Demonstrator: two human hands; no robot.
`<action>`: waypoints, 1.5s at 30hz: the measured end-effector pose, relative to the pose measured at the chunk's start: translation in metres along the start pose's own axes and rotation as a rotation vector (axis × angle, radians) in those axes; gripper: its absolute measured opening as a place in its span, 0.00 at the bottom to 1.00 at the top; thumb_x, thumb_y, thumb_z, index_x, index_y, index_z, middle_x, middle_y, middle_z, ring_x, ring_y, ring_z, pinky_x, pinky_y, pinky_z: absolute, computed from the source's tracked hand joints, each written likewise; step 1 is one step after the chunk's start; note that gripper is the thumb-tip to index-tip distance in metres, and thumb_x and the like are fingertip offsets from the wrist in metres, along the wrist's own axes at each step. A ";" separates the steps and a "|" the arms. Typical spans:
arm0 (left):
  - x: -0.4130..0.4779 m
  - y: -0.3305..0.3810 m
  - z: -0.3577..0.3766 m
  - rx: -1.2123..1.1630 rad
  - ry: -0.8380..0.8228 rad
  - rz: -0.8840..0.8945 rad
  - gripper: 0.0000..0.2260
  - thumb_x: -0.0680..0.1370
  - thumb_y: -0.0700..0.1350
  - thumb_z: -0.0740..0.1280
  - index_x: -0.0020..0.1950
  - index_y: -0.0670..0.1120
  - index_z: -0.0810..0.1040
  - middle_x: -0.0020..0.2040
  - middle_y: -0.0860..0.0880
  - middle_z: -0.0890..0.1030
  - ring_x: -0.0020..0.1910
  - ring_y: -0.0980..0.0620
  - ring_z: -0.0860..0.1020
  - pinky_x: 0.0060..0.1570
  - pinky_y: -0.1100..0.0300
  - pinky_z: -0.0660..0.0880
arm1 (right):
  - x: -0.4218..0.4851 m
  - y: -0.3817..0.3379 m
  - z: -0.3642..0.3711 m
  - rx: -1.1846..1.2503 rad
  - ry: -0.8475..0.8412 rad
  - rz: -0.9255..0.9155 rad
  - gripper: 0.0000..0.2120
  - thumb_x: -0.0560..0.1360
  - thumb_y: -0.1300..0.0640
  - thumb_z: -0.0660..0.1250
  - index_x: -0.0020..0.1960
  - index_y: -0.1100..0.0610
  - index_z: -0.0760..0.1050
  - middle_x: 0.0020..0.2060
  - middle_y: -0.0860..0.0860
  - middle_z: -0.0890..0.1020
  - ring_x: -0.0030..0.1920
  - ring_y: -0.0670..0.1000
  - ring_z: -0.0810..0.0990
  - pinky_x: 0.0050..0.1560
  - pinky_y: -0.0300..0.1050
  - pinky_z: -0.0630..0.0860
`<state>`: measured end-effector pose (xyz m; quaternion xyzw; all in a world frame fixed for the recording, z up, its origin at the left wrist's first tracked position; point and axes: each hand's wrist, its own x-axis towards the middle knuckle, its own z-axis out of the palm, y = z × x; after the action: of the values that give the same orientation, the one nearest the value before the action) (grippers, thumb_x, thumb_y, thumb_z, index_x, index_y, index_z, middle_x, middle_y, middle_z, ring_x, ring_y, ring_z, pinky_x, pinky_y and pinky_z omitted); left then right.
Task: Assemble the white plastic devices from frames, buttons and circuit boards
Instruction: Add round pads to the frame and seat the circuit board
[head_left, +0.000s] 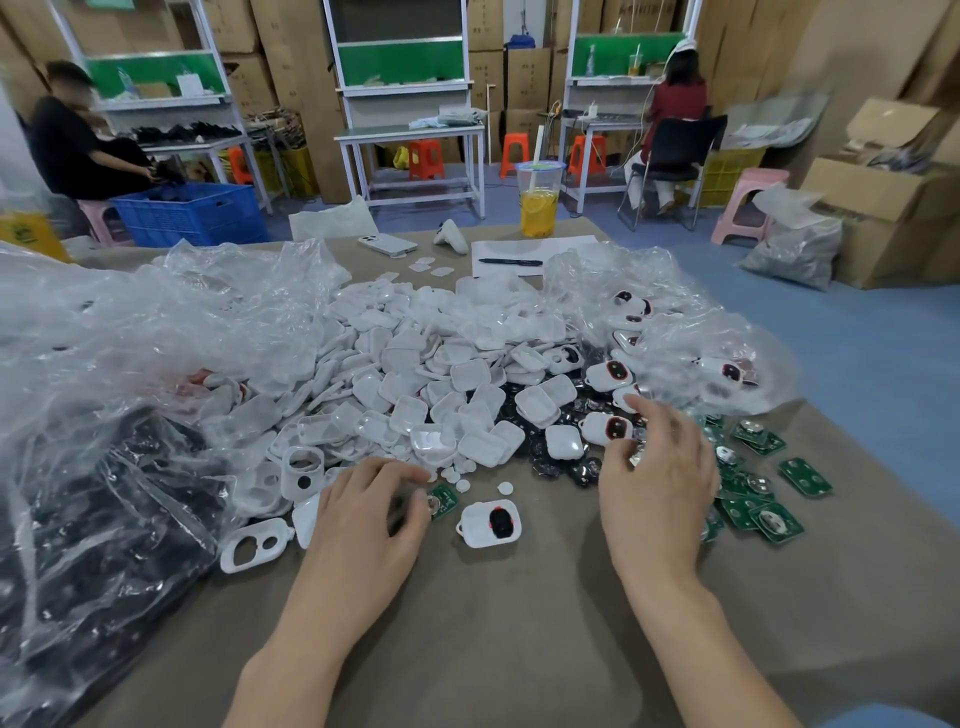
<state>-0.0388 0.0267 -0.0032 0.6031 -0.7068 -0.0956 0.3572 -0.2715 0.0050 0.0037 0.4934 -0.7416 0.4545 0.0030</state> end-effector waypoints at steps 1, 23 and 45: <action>0.001 -0.001 0.000 -0.008 0.022 -0.012 0.07 0.80 0.45 0.66 0.54 0.57 0.79 0.52 0.64 0.75 0.56 0.61 0.68 0.61 0.57 0.67 | 0.000 0.001 0.000 -0.125 -0.052 0.015 0.21 0.78 0.59 0.62 0.71 0.51 0.71 0.69 0.57 0.72 0.73 0.59 0.64 0.75 0.60 0.54; 0.091 0.016 0.015 0.468 -0.176 0.066 0.16 0.85 0.53 0.56 0.68 0.52 0.77 0.61 0.47 0.76 0.62 0.46 0.72 0.63 0.53 0.63 | -0.002 0.002 0.004 -0.042 -0.088 -0.284 0.18 0.75 0.64 0.65 0.65 0.58 0.77 0.61 0.57 0.77 0.63 0.59 0.73 0.67 0.58 0.70; 0.019 0.030 0.005 -0.849 -0.018 -0.172 0.10 0.79 0.39 0.71 0.48 0.56 0.83 0.42 0.51 0.86 0.42 0.57 0.83 0.45 0.68 0.78 | -0.011 -0.037 0.012 1.019 -0.783 0.093 0.03 0.74 0.56 0.74 0.46 0.55 0.86 0.33 0.54 0.84 0.33 0.46 0.79 0.37 0.36 0.77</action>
<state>-0.0658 0.0153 0.0173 0.4585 -0.5552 -0.4122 0.5582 -0.2338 0.0010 0.0163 0.5297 -0.3993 0.5356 -0.5225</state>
